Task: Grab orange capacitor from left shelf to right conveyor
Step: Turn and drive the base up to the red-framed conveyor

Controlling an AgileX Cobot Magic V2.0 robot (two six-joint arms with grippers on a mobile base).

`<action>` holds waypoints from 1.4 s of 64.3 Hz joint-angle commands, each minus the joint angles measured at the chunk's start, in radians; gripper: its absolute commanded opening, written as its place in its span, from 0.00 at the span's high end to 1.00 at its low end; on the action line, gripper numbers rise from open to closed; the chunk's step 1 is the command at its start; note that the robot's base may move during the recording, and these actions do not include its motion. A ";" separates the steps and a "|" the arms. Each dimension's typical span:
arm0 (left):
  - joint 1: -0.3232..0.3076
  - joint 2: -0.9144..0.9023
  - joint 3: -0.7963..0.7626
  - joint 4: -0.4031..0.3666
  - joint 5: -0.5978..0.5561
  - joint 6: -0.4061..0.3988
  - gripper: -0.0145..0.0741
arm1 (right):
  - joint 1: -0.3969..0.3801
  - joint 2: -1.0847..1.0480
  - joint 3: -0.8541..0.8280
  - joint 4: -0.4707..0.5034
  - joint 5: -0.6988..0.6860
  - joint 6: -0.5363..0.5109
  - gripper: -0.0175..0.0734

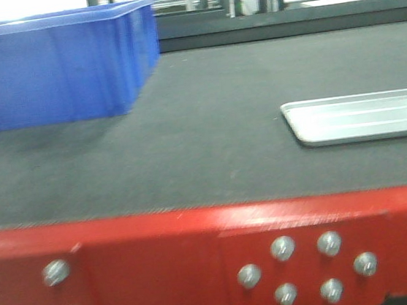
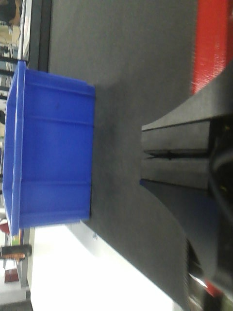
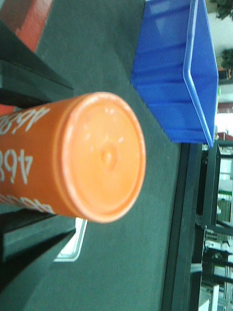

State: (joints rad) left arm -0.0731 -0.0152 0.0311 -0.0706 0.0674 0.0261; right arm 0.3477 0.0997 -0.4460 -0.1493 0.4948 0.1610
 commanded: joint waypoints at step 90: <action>0.000 -0.010 -0.005 -0.003 -0.084 -0.002 0.98 | -0.004 0.015 -0.027 -0.014 -0.101 -0.005 0.73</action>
State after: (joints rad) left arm -0.0731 -0.0152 0.0311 -0.0706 0.0674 0.0261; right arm 0.3477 0.0997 -0.4460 -0.1493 0.4948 0.1610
